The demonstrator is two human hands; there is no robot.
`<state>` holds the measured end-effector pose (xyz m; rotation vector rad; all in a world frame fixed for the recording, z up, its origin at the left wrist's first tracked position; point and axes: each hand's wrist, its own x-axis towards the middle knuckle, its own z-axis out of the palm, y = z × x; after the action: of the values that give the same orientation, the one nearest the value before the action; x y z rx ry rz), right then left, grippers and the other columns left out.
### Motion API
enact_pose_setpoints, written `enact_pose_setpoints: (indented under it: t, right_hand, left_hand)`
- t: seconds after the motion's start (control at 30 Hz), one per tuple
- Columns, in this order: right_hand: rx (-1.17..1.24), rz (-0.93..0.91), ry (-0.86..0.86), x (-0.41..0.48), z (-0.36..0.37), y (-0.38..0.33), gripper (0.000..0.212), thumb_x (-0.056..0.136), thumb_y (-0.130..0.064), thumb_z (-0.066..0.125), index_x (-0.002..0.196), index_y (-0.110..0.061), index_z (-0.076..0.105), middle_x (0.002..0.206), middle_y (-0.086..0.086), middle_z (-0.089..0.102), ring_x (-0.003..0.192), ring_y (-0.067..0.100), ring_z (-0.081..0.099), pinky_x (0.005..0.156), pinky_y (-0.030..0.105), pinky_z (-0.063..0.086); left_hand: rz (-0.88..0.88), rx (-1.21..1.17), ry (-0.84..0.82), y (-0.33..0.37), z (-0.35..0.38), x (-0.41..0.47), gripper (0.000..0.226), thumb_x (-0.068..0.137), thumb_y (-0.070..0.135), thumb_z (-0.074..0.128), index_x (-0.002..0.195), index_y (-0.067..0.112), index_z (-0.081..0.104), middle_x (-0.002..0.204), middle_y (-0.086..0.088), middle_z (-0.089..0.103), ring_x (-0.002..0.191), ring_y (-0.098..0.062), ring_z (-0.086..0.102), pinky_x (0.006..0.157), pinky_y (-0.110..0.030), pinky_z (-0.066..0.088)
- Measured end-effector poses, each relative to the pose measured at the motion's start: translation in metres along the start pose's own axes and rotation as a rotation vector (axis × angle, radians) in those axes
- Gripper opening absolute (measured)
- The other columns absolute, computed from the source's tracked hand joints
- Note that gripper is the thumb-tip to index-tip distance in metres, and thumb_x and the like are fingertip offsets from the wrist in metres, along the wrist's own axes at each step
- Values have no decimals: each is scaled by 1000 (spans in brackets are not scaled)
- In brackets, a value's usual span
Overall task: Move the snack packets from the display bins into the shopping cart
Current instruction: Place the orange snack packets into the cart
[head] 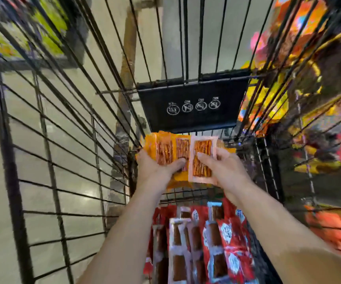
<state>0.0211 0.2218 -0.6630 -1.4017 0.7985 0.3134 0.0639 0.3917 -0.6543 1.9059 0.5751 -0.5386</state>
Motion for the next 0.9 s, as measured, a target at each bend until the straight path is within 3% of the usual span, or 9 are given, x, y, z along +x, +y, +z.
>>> enact_pose_setpoints:
  t: [0.13, 0.2, 0.27, 0.37, 0.43, 0.53, 0.7, 0.8, 0.9]
  right_hand:
    - [-188, -78, 89, 12, 7, 8, 13, 95, -22, 74, 85, -30, 75, 92, -10, 78, 93, 17, 75, 83, 40, 59]
    - [-298, -119, 124, 12, 7, 8, 17, 94, -18, 73, 84, -31, 70, 78, -19, 73, 80, 3, 71, 68, 23, 52]
    - [-420, -117, 138, 9, 6, 4, 12, 95, -17, 72, 95, -29, 69, 82, -20, 71, 75, -8, 67, 60, 15, 46]
    - [-713, -92, 155, -1, 4, -1, 27, 95, -30, 70, 122, -26, 64, 110, -4, 69, 105, 17, 66, 86, 32, 53]
    - [-843, -72, 152, -13, 3, -5, 40, 97, -39, 67, 133, -26, 57, 125, 1, 58, 118, 23, 56, 102, 41, 48]
    - [-969, -100, 135, -35, 1, -9, 47, 101, -44, 59, 143, -25, 49, 130, -1, 48, 122, 18, 45, 105, 42, 45]
    - [-1234, -196, 148, -89, -10, -23, 48, 102, -46, 50, 145, -24, 48, 132, 2, 48, 116, 19, 45, 103, 40, 47]
    - [-1370, -169, 116, -139, -17, -38, 58, 103, -49, 48, 151, -19, 39, 147, 8, 42, 128, 25, 42, 111, 41, 40]
    - [-1493, -185, 88, -185, -19, -45, 60, 104, -49, 43, 154, -17, 34, 151, 10, 41, 132, 30, 43, 111, 44, 38]
  left_hand:
    - [71, 149, 50, -9, 4, 3, 85, 67, 34, 101, 135, 21, 52, 123, 0, 70, 109, -16, 69, 107, -42, 52]
    - [93, 276, 98, -9, 1, 3, 91, 70, 38, 99, 144, 15, 50, 136, -8, 59, 122, -24, 60, 112, -39, 46]
    - [86, 413, 136, -6, -1, 2, 96, 74, 45, 94, 150, 14, 45, 141, -12, 49, 130, -29, 52, 112, -39, 41]
    - [99, 624, 163, -3, -3, 1, 100, 80, 57, 86, 155, 11, 38, 148, -17, 44, 140, -37, 42, 117, -46, 36]
    - [84, 692, 150, 0, -5, -2, 99, 85, 60, 80, 157, 11, 34, 151, -17, 42, 142, -37, 40, 116, -48, 38]
    - [71, 792, 121, 5, -10, -15, 87, 92, 59, 72, 155, 13, 35, 149, -14, 44, 140, -34, 44, 111, -48, 44]
    - [241, 1010, 83, 25, -45, -74, 63, 99, 53, 60, 148, 18, 44, 141, -5, 54, 130, -27, 51, 104, -44, 48]
    - [345, 1088, 23, 41, -72, -134, 59, 100, 49, 56, 150, 21, 42, 147, -3, 52, 138, -25, 48, 117, -46, 43]
    - [408, 1133, -73, 46, -88, -180, 64, 104, 50, 51, 158, 22, 32, 162, -1, 39, 152, -22, 34, 129, -44, 24]
